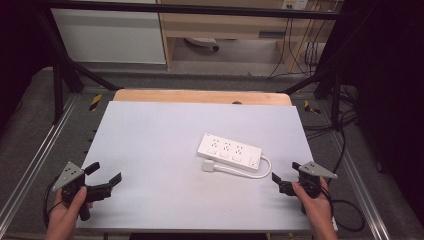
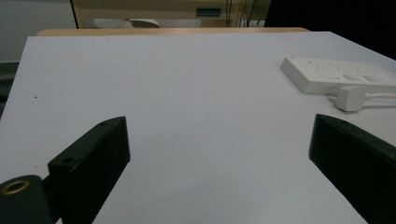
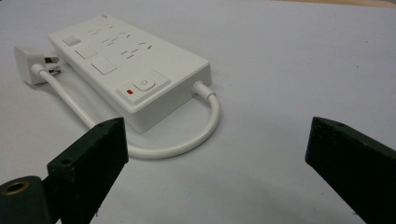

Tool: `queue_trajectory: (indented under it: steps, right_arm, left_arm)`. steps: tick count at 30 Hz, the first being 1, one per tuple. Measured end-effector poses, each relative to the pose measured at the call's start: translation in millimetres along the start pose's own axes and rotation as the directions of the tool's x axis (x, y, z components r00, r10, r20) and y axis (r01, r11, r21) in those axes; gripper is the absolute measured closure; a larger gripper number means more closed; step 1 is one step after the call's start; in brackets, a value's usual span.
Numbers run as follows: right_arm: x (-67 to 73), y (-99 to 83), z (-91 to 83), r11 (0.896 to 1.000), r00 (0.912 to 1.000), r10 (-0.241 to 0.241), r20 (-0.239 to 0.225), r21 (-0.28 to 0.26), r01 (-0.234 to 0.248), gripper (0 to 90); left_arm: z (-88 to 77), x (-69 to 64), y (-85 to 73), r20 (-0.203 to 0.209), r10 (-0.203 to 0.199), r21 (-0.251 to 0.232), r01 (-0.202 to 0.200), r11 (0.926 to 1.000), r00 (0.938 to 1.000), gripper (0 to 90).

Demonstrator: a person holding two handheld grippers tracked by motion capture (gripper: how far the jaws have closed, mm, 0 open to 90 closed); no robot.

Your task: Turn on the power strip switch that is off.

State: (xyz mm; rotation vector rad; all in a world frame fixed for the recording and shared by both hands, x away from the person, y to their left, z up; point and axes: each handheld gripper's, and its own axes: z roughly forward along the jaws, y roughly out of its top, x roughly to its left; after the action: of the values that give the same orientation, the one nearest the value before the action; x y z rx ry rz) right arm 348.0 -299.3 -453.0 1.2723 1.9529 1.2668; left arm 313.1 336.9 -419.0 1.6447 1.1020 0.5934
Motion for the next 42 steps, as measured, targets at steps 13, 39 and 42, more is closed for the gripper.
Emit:
queue_trajectory:
  steps: [13,39,42]
  right_arm:
    - [-0.7,6.7,-2.1,0.999,0.9999,0.011,0.013,-0.038,-0.011,3.8]
    - [29.3,50.1,-1.2,0.992,0.9982,-0.014,-0.058,-0.127,0.006,3.0]
    - [33.9,57.7,3.1,0.992,0.9974,-0.032,-0.064,-0.127,0.023,2.7]
  left_arm:
    - [2.8,-0.6,-0.8,0.001,-0.001,0.011,0.001,0.9999,1.0000,5.4]
    - [5.2,-4.4,-1.6,0.006,0.022,0.033,-0.022,0.9992,0.9997,5.5]
    - [5.5,-4.4,-1.6,0.005,0.020,0.033,-0.021,0.9993,0.9998,5.6]
